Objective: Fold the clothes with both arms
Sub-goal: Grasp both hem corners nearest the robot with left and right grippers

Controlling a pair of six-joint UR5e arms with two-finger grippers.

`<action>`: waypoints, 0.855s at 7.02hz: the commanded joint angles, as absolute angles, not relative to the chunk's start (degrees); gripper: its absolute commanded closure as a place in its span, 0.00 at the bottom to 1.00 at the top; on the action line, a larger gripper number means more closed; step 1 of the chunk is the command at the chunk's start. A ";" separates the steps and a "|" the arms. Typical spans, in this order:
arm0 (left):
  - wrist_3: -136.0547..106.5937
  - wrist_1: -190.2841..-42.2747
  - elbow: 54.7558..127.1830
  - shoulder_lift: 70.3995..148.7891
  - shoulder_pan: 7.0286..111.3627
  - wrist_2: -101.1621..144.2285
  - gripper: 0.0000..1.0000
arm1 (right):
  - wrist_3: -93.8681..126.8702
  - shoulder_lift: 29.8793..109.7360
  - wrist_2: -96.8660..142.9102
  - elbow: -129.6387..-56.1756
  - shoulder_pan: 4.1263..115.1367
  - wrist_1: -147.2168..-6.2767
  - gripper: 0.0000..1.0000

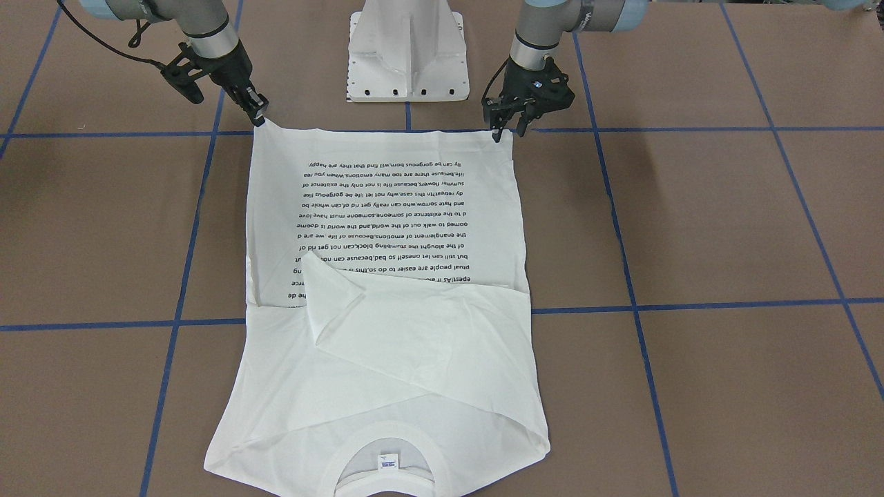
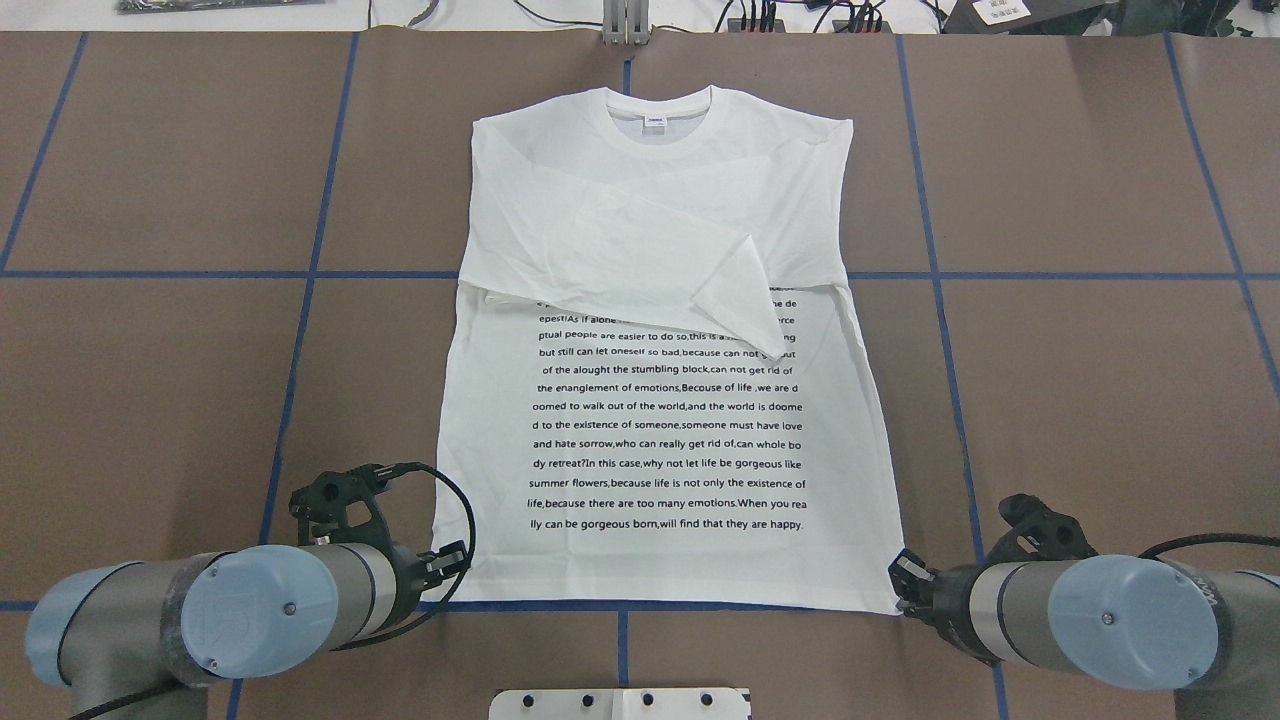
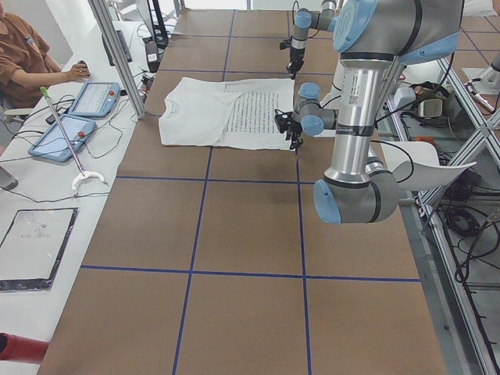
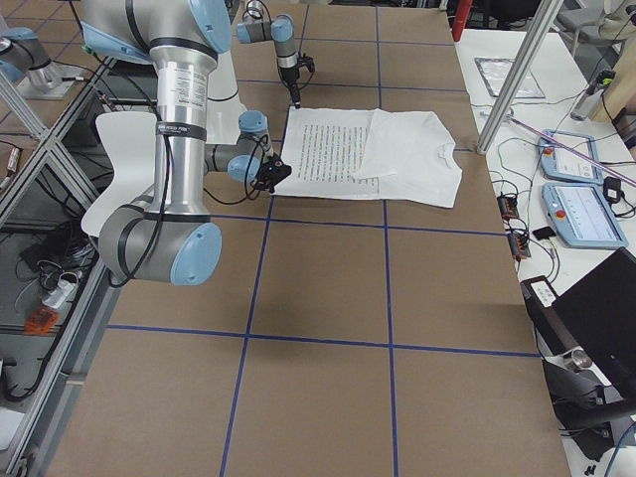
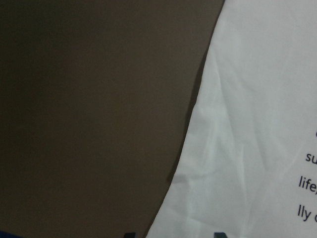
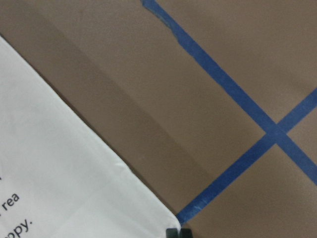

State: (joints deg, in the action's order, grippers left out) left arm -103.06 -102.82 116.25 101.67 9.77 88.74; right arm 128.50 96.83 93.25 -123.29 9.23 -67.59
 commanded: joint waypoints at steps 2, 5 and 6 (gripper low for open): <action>-103.36 -102.74 115.14 101.51 9.05 88.77 0.41 | 128.50 96.77 93.25 -123.31 9.23 -67.59 1.00; -103.36 -102.74 114.87 101.51 9.05 89.38 0.47 | 128.50 96.59 93.25 -123.22 9.23 -67.59 1.00; -103.53 -102.74 114.96 101.60 8.79 89.73 0.52 | 128.50 96.50 93.25 -123.22 9.23 -67.59 1.00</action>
State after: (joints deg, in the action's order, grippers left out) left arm -103.40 -102.74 114.90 101.53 8.97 89.26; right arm 128.50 96.59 93.25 -123.23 9.23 -67.59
